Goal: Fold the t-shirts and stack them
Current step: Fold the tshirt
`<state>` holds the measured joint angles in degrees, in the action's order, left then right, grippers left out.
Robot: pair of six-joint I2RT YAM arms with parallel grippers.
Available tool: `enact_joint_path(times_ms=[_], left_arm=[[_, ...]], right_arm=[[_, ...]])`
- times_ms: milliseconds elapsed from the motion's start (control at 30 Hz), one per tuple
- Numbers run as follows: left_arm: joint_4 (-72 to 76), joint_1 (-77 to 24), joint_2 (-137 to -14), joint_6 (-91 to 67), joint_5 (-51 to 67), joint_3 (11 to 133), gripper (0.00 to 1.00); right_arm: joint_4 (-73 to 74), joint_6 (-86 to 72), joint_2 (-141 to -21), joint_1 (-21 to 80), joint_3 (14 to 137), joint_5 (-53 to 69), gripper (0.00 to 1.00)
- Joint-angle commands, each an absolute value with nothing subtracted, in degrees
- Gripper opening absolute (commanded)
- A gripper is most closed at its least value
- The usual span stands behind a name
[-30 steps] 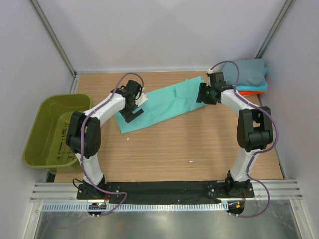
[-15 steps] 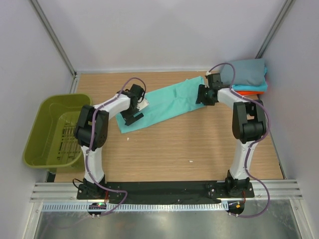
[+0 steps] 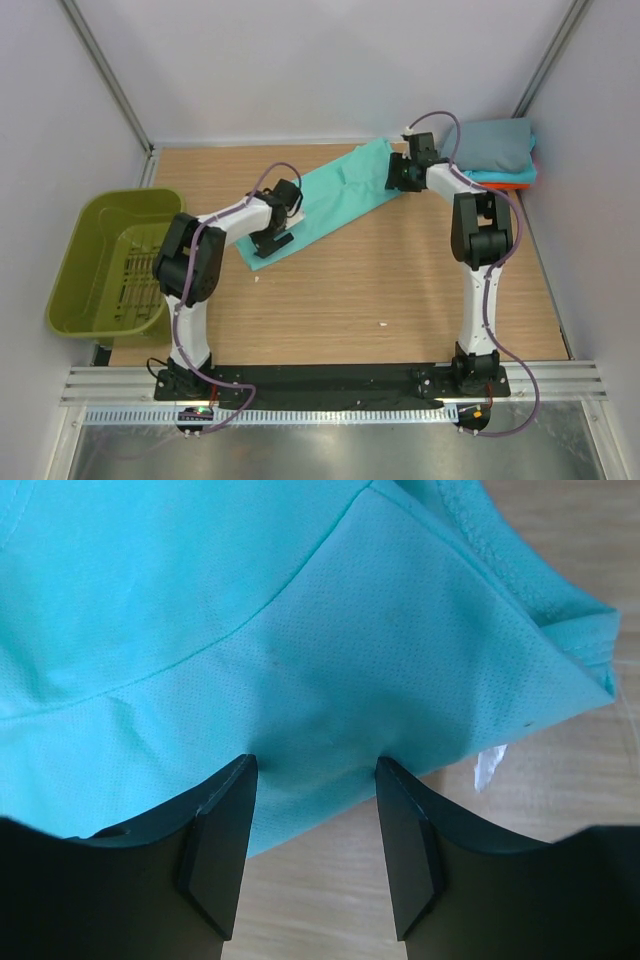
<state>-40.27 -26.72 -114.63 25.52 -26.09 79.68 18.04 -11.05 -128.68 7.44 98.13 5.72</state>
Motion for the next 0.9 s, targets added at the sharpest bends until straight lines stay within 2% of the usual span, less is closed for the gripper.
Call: enact_joint_path(times_ms=[0,267,433,500,633,867], left_arm=[[-39.6,-31.8,-110.4,23.4,-28.7,76.6,0.9],[-41.7,-39.2,-107.2,20.3,-32.2,74.2,0.91],[-47.3,-39.8,-105.1,19.8,-31.7,80.4,0.9],[-50.2,-39.8,-104.2,18.3,-29.2,82.3,0.89],[-57.5,-39.9,-102.0,16.9,-21.4,85.3,0.78],[-58.7,-41.0,-103.0,15.4,-14.5,81.0,0.73]], right_arm=[[17.8,-9.8,-132.8,7.6,103.8,5.3,0.57],[17.0,-8.5,-136.1,8.0,110.6,3.6,0.58],[17.2,-8.1,-131.1,8.1,108.1,3.5,0.59],[17.5,-7.9,-129.3,8.0,106.3,3.3,0.59],[17.4,-7.9,-126.0,7.9,103.5,3.5,0.59],[17.4,-7.4,-125.6,7.9,102.5,3.8,0.6]])
